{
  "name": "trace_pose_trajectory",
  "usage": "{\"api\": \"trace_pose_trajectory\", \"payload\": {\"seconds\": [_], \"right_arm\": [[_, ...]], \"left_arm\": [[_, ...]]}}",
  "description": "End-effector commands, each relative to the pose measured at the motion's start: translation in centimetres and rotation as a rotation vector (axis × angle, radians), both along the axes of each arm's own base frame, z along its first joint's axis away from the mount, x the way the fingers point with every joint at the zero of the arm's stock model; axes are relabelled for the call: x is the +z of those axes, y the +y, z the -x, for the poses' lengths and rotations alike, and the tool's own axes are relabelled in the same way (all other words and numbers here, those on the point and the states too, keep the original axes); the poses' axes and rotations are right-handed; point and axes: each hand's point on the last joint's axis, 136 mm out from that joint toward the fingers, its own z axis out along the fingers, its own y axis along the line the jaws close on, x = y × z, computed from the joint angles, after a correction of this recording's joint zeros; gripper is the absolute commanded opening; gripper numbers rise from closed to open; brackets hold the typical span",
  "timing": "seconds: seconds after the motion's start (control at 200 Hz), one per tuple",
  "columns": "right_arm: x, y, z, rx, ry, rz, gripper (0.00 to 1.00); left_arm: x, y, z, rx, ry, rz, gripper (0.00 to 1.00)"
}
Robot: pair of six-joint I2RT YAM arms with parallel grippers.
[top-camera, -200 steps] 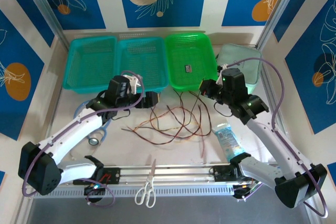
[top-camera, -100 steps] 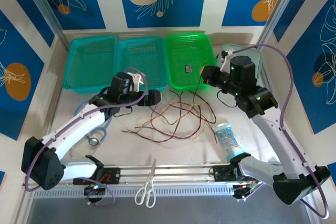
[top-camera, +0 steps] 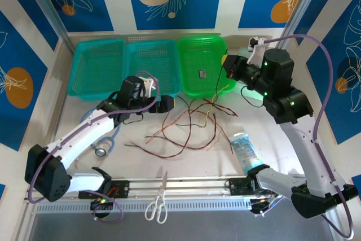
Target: Untangle the cables
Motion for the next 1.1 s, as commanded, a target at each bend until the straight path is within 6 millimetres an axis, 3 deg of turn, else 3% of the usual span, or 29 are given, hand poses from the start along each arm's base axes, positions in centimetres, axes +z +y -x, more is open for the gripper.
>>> {"api": "trace_pose_trajectory", "payload": {"seconds": [0.0, 0.285, 0.55, 0.685, 0.82, 1.095], "right_arm": [[2.8, 0.2, 0.8, 0.038, -0.077, -0.004, 0.0], [8.3, 0.1, 1.4, 0.054, -0.284, 0.006, 0.0], [11.5, 1.3, 1.4, 0.119, -0.389, -0.026, 0.0], [10.7, 1.5, 0.5, 0.114, -0.368, -0.027, 0.0], [9.5, 1.9, -0.3, 0.126, -0.339, -0.041, 0.0], [9.2, 2.2, -0.5, 0.136, -0.323, -0.056, 0.0]], "left_arm": [[2.5, -1.4, 0.0, -0.044, -0.023, 0.048, 0.98], [5.4, -2.8, -1.1, -0.068, -0.054, 0.097, 0.97], [7.5, -4.3, -1.3, -0.1, -0.075, 0.136, 0.97], [8.4, -4.9, -1.7, -0.115, -0.08, 0.145, 0.97], [7.8, -5.4, -2.1, -0.115, -0.062, 0.153, 0.97], [7.5, -8.1, -4.4, -0.115, -0.042, 0.216, 0.96]]}}
